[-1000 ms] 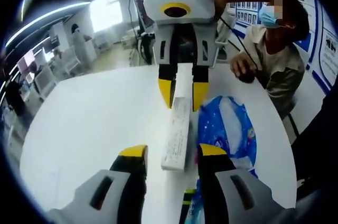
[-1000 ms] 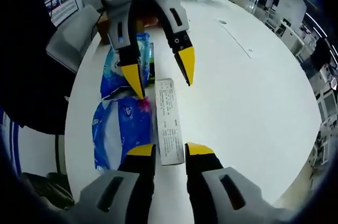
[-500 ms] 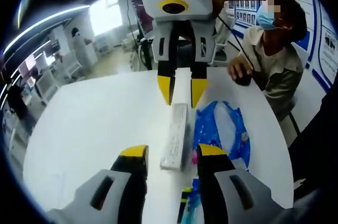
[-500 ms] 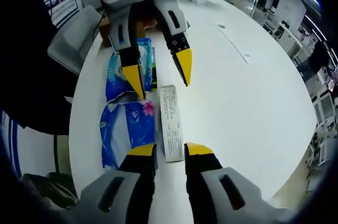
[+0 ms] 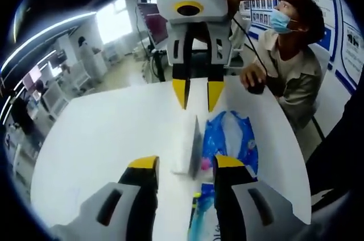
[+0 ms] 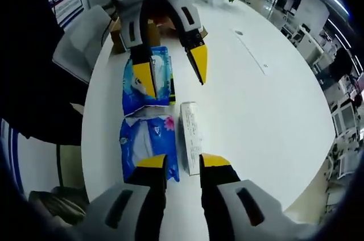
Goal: Operate the shoe box by opening the lid, removing the specified soft item, and placing it in the target area until the item is outside and the box remains undamaged.
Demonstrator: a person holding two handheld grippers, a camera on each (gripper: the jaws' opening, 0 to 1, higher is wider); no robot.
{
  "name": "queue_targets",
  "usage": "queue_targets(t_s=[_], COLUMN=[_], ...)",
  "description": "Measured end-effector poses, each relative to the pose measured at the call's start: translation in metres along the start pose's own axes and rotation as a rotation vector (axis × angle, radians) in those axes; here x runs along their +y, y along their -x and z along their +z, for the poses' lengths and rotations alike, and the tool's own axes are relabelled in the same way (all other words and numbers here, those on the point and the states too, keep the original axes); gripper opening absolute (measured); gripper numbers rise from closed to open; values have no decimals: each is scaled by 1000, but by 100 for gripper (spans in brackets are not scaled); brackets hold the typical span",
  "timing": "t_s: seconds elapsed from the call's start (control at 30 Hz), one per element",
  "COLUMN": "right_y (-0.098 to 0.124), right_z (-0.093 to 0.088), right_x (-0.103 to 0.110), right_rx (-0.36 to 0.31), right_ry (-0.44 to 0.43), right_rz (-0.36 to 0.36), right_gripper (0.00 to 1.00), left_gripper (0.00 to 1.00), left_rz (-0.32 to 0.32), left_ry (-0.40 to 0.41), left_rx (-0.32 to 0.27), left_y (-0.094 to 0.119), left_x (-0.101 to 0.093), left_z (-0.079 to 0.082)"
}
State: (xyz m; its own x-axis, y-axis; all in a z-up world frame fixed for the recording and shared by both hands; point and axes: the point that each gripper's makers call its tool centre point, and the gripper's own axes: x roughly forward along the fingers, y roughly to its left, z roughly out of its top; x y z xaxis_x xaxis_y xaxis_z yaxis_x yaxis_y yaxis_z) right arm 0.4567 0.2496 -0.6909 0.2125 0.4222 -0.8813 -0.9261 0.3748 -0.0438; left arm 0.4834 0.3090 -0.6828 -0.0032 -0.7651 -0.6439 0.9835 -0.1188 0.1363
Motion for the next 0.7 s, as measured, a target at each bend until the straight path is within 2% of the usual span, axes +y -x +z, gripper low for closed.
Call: queue_targets(t_s=[0.47,0.7], right_y=[10,4], right_z=[29,48], right_x=[30,51], right_rx=[3,20], right_ry=[-5,17], right_rz=[-21,-19], right_gripper=[21,22], left_gripper=[34,29], left_rz=[-6,-2], left_ry=[-25,4], left_rx=[-19,-24], left_y=[46,69], left_x=[-28,-37], left_z=[2,-12])
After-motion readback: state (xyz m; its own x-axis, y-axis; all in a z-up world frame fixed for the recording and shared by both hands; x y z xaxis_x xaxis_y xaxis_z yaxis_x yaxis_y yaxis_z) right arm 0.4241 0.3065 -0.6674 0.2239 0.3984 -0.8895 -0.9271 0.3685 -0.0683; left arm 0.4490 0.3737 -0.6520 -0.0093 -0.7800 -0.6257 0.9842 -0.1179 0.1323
